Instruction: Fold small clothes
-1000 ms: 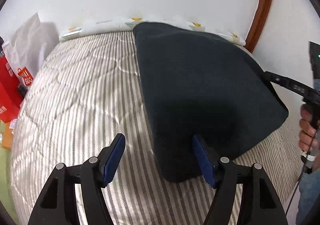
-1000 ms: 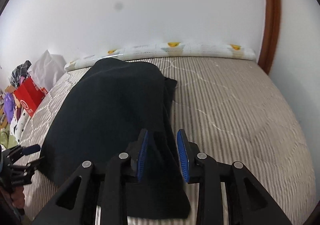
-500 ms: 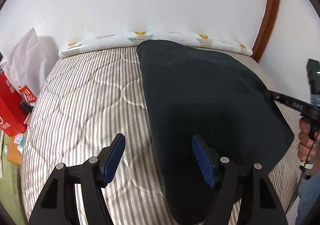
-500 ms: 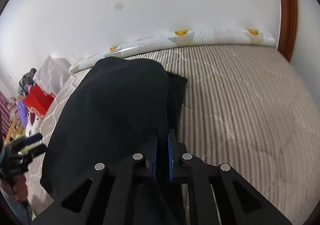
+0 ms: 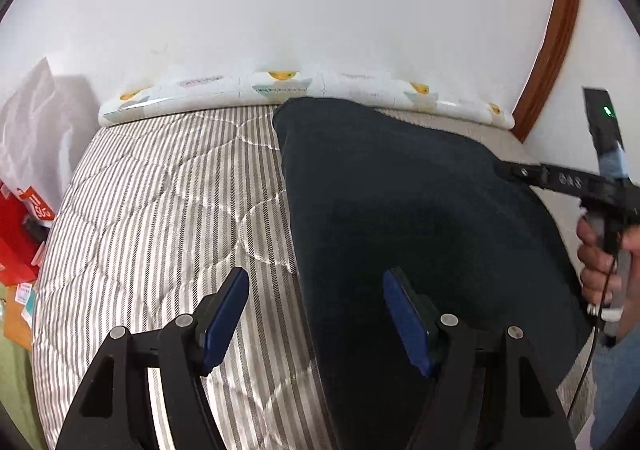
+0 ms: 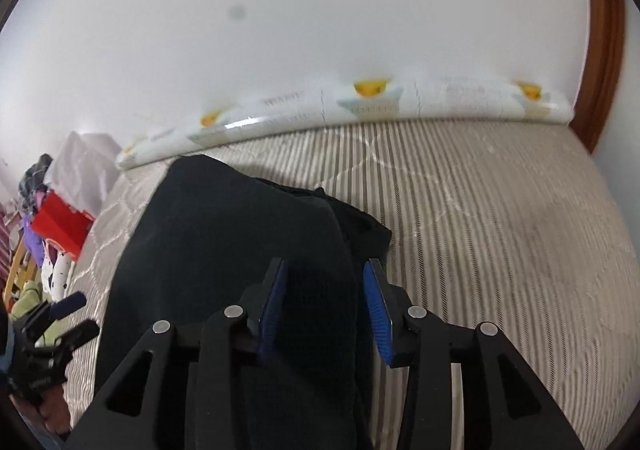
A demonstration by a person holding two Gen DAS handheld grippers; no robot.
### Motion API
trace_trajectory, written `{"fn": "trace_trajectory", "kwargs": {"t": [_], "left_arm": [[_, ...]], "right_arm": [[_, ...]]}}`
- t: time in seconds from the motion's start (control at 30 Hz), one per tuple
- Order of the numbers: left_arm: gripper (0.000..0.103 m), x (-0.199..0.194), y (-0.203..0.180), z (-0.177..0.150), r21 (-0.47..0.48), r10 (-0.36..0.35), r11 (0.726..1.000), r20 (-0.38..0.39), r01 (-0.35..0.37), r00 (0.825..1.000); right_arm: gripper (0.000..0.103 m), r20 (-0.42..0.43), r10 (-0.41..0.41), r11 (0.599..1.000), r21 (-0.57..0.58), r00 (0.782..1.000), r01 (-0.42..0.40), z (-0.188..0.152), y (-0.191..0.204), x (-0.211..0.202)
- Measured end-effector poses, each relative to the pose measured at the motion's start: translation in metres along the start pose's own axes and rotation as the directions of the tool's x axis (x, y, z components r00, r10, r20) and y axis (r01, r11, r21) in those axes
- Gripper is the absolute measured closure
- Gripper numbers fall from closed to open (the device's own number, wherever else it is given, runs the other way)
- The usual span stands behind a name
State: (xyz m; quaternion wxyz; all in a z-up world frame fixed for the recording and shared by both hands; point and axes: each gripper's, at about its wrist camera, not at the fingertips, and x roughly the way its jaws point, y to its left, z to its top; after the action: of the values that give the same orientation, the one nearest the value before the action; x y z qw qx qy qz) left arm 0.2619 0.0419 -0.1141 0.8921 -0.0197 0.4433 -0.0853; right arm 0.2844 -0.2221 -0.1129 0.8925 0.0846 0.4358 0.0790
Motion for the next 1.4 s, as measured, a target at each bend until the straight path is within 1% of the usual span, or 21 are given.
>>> {"fn": "trace_trajectory", "kwargs": {"t": [0.07, 0.13, 0.17, 0.23, 0.3, 0.37, 0.47, 0.53, 0.6, 0.67, 0.77, 0.93, 0.97, 1.0, 1.03, 1.07, 1.1, 1.13, 1.23, 1.33, 1.4], "left_arm": [[0.035, 0.007, 0.0, 0.002, 0.007, -0.009, 1.0, -0.007, 0.01, 1.0], [0.035, 0.011, 0.0, 0.003, 0.011, -0.015, 1.0, -0.009, 0.015, 1.0], [0.035, 0.012, 0.0, 0.003, 0.014, -0.015, 1.0, -0.01, 0.015, 1.0], [0.035, 0.014, 0.001, 0.002, 0.013, -0.025, 1.0, -0.012, 0.025, 1.0], [0.035, 0.014, 0.003, 0.001, 0.002, -0.038, 0.999, -0.016, 0.038, 0.999], [0.035, 0.015, 0.003, 0.002, -0.003, -0.04, 0.999, -0.022, 0.04, 0.999], [0.035, 0.012, 0.002, 0.001, -0.001, -0.032, 1.0, -0.023, 0.032, 0.999], [0.035, 0.007, 0.002, -0.001, -0.002, -0.028, 1.0, -0.02, 0.028, 0.999], [0.035, 0.003, 0.003, -0.004, -0.007, -0.03, 1.0, -0.021, 0.03, 0.999], [0.035, -0.002, 0.003, -0.007, -0.014, -0.036, 0.999, -0.017, 0.036, 0.999], [0.035, -0.009, 0.002, -0.016, -0.028, -0.053, 0.998, -0.015, 0.053, 0.998], [0.035, -0.019, -0.001, -0.03, -0.049, -0.072, 0.996, -0.013, 0.071, 0.997], [0.035, -0.019, -0.002, -0.031, -0.058, -0.076, 0.995, -0.015, 0.075, 0.997], [0.035, -0.019, -0.005, -0.032, -0.059, -0.08, 0.995, -0.018, 0.078, 0.997], [0.035, -0.019, -0.007, -0.033, -0.054, -0.076, 0.996, -0.018, 0.075, 0.997], [0.035, -0.02, -0.009, -0.033, -0.049, -0.067, 0.997, -0.015, 0.067, 0.998], [0.035, -0.022, -0.011, -0.034, -0.043, -0.058, 0.997, -0.011, 0.057, 0.998], [0.035, -0.025, -0.011, -0.034, -0.039, -0.053, 0.998, -0.008, 0.053, 0.999], [0.035, -0.031, -0.01, -0.037, -0.044, -0.048, 0.998, -0.006, 0.048, 0.999], [0.035, -0.033, -0.011, -0.038, -0.035, -0.033, 0.999, -0.007, 0.033, 0.999], [0.035, -0.035, -0.012, -0.039, -0.033, -0.029, 0.999, -0.002, 0.029, 1.0]], "right_arm": [[0.064, -0.024, 0.006, 1.0, 0.019, 1.0, -0.006, 0.008, -0.002, 0.016], [0.089, -0.043, 0.038, 0.999, 0.026, 0.998, -0.036, 0.013, -0.002, 0.028], [0.094, -0.044, 0.065, 0.998, 0.004, 0.997, -0.064, 0.015, 0.0, 0.03], [0.095, 0.026, 0.053, 0.995, -0.08, 0.998, -0.051, 0.018, 0.007, 0.019], [0.095, 0.08, 0.086, 0.995, -0.065, 0.993, -0.081, 0.021, -0.002, 0.008], [0.095, 0.046, 0.099, 0.995, -0.007, 0.994, -0.099, 0.024, -0.013, 0.021], [0.094, -0.018, 0.068, 0.998, 0.007, 0.998, -0.068, 0.024, -0.014, 0.037], [0.092, -0.01, 0.041, 0.999, -0.009, 0.999, -0.041, 0.023, -0.013, 0.026], [0.085, 0.016, 0.004, 1.0, 0.007, 1.0, -0.004, 0.021, -0.018, 0.005], [0.082, 0.028, -0.006, 1.0, 0.014, 1.0, 0.006, 0.013, -0.024, -0.014], [0.067, 0.019, 0.012, 0.999, 0.033, 1.0, -0.013, -0.012, -0.031, -0.043], [0.065, 0.018, 0.083, 0.996, 0.04, 0.996, -0.084, -0.056, -0.035, -0.069], [0.065, 0.016, 0.091, 0.995, 0.037, 0.996, -0.091, -0.063, -0.033, -0.068], [0.071, -0.003, 0.093, 0.995, 0.037, 0.996, -0.093, -0.068, -0.032, -0.063], [0.079, -0.021, 0.102, 0.994, 0.044, 0.995, -0.101, -0.07, -0.03, -0.057], [0.099, -0.036, 0.126, 0.99, 0.06, 0.991, -0.124, -0.07, -0.032, -0.053], [0.099, -0.048, 0.17, 0.983, 0.075, 0.984, -0.166, -0.069, -0.034, -0.048], [0.1, -0.031, 0.177, 0.981, 0.084, 0.984, -0.174, -0.068, -0.037, -0.05], [0.1, 0.054, 0.249, 0.957, 0.143, 0.967, -0.254, -0.067, -0.055, -0.064], [0.099, 0.024, 0.214, 0.968, 0.125, 0.976, -0.216, -0.069, -0.048, -0.063], [0.095, 0.035, 0.167, 0.976, 0.133, 0.985, -0.17, -0.071, -0.048, -0.072]]}}
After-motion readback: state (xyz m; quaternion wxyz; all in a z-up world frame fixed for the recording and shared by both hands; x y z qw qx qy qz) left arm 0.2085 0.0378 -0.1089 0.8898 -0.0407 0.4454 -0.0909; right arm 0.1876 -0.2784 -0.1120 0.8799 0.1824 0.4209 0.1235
